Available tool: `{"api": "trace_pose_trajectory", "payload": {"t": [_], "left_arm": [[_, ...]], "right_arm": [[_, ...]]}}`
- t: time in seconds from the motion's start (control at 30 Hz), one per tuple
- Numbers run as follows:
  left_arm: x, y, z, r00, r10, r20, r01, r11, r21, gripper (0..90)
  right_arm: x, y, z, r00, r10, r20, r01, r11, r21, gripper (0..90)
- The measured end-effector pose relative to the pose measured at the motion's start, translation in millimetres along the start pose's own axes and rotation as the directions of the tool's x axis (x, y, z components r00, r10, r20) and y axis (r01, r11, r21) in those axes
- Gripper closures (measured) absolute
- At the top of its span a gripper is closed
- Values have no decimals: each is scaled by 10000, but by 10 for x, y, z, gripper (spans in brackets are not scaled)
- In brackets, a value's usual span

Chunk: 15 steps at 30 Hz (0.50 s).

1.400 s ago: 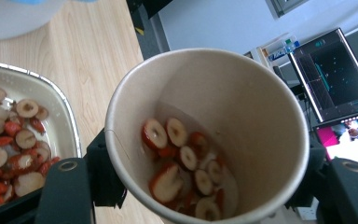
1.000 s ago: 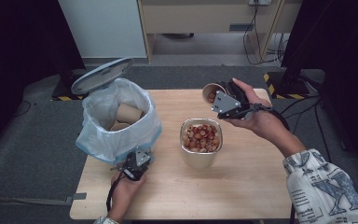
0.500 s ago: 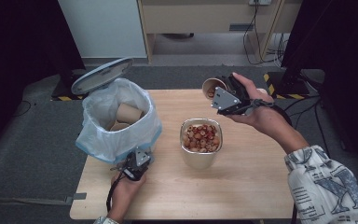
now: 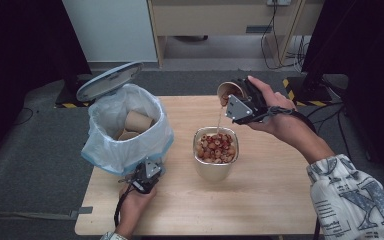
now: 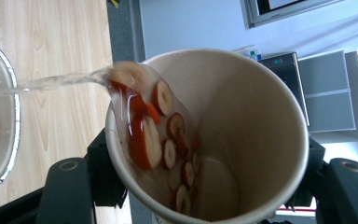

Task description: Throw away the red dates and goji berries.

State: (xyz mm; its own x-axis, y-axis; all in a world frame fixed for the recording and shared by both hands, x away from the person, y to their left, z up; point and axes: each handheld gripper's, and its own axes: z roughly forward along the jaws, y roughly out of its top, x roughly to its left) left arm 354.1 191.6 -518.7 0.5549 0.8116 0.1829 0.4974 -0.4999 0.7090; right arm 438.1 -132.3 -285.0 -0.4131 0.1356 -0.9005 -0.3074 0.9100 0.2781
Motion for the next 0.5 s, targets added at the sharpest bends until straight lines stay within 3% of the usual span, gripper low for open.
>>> {"api": "trace_pose_trajectory", "payload": {"t": [0.5], "left_arm": [[0, 1, -1, 10000, 7, 0, -7, 10000, 10, 895]], "right_arm": [[-23, -5, 39, 10000, 3, -58, -2, 10000, 81, 325]]}}
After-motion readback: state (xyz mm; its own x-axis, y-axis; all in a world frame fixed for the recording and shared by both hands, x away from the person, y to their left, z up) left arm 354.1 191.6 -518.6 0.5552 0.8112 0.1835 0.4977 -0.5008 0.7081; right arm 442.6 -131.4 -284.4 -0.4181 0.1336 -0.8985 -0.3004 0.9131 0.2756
